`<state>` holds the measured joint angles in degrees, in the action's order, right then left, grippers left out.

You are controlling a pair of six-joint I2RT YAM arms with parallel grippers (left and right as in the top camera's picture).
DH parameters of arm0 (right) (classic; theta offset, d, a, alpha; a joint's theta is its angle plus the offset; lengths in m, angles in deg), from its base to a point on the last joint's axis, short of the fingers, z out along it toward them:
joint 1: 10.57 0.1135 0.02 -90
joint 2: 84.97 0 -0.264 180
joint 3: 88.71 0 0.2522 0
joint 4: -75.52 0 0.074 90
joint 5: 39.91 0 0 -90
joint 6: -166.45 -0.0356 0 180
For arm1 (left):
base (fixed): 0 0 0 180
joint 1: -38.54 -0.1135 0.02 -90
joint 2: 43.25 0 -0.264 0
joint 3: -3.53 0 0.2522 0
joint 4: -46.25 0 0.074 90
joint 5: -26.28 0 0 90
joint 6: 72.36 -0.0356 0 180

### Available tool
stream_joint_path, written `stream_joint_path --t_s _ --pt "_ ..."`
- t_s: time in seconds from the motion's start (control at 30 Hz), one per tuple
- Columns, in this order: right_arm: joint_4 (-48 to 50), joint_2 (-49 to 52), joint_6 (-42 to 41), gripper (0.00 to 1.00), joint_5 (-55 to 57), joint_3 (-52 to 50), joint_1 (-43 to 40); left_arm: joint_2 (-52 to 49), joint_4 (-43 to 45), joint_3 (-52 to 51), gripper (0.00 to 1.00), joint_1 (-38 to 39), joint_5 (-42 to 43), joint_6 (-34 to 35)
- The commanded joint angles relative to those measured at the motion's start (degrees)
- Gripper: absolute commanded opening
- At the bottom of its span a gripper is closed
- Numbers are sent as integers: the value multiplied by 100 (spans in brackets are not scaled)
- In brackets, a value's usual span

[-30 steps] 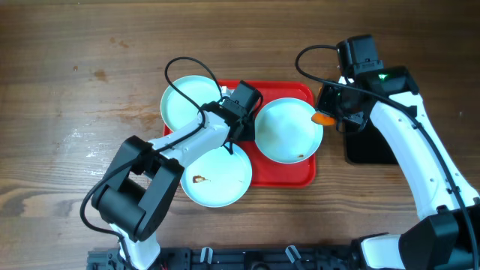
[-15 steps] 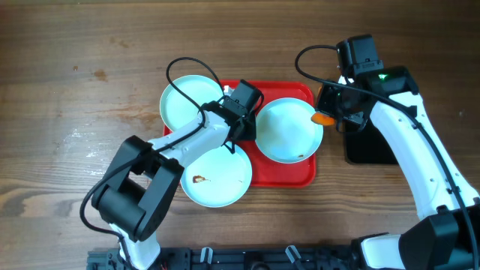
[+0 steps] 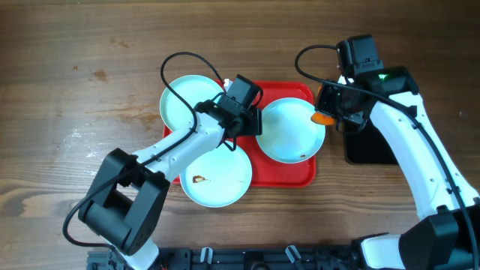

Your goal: Clean dirty plates on tray and stack at the side

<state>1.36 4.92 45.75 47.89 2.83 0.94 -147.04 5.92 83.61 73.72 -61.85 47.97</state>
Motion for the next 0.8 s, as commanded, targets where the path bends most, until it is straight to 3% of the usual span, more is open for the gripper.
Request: stream_joint_path --t_s 0.0,0.1,0.33,0.4,0.5,0.53,0.63,0.77 --pt "35 -48 74 4 -94 70 -17 -142 107 118 66 35 501 -28" --pt "37 -48 72 4 -96 70 -17 -358 223 118 61 114 525 -26" --pt "37 -48 74 4 -94 70 -17 -929 479 118 60 136 778 -24" --pt "35 -48 74 4 -96 70 -17 -968 546 118 48 136 800 -24" --pt "33 -48 74 4 -96 70 -17 -970 658 118 11 136 883 -22" --pt "31 -48 74 4 -96 70 -17 -970 660 118 4 136 883 -22" --pt "31 -48 76 4 -181 70 -17 -970 619 118 4 133 678 17" --pt "15 -48 79 4 -179 70 -17 -968 341 120 4 136 -262 365"
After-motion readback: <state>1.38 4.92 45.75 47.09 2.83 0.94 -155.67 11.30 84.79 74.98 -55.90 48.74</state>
